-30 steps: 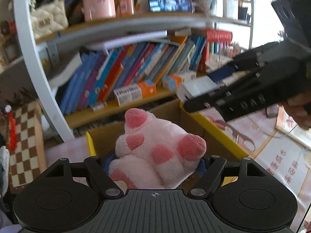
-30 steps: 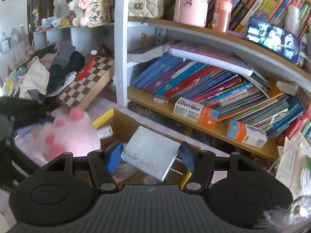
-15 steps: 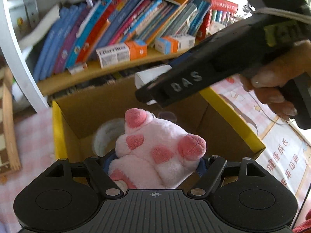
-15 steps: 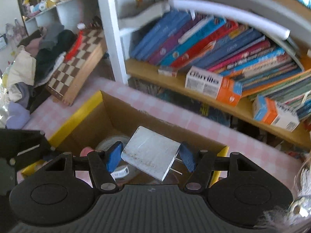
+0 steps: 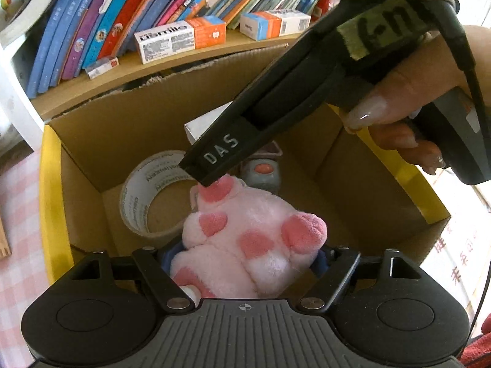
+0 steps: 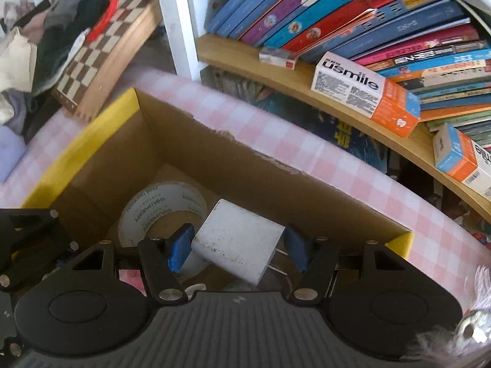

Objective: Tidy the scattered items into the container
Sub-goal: 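Lower into the box and open the left tool while the right tool releases the charger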

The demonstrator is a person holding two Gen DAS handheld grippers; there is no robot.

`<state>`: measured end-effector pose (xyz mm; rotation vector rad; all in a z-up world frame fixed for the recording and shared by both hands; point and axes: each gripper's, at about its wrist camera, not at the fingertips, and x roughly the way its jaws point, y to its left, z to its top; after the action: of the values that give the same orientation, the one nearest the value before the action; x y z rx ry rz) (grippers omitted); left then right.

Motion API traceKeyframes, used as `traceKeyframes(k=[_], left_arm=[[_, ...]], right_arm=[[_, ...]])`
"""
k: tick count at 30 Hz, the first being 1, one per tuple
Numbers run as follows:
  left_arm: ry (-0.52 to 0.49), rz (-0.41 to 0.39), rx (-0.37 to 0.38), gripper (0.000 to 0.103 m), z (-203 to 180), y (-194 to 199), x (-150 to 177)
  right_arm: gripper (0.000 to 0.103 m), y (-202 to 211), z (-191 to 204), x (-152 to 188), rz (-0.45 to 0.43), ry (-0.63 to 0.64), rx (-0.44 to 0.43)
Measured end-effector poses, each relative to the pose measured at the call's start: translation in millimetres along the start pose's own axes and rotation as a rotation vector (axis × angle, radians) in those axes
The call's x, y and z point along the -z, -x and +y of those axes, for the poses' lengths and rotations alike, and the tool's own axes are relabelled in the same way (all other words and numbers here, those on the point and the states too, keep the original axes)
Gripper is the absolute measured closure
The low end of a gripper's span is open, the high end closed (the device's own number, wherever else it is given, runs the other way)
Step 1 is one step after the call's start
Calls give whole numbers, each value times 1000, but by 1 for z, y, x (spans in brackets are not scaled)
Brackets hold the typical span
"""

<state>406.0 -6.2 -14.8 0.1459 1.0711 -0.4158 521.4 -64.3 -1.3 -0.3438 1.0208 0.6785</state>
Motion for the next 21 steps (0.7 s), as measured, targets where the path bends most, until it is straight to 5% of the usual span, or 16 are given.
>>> traceKeyframes(k=[9, 21], left_arm=[[5, -28, 12, 11, 1, 5, -3], [18, -122, -11, 11, 5, 32, -5]], right_arm=[[41, -14, -11, -3, 23, -20, 12], [39, -7, -17, -1, -4, -89, -14]])
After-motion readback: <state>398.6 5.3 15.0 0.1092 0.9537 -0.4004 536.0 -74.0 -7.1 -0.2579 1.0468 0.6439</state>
